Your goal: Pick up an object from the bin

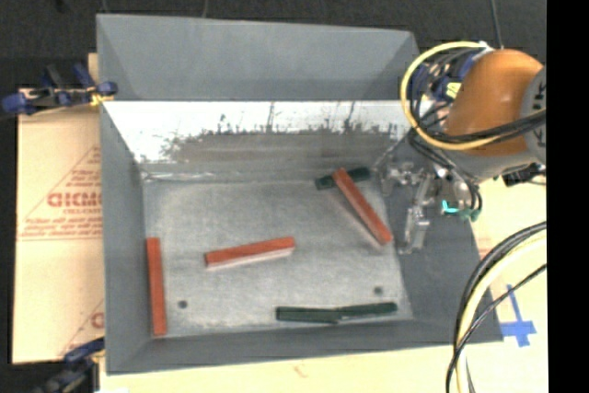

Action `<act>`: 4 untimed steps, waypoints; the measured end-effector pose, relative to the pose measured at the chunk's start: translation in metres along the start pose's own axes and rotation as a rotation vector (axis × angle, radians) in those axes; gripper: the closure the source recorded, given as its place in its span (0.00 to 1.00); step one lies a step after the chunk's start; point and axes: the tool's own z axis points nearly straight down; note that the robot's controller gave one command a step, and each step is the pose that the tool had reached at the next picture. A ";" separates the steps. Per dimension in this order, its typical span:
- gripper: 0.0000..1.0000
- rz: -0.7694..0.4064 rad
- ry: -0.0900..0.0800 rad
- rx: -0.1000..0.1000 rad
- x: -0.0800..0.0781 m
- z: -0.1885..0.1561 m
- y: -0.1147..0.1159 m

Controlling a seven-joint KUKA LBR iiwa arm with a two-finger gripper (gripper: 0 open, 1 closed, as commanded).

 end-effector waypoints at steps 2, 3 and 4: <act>1.00 0.020 -0.011 0.001 -0.054 0.053 0.068; 1.00 -0.188 -0.022 0.002 -0.047 0.051 0.015; 1.00 -0.260 -0.024 0.011 -0.053 0.053 0.026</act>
Offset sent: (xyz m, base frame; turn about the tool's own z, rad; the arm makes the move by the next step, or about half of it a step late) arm 0.0523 0.0691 -0.0549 0.0249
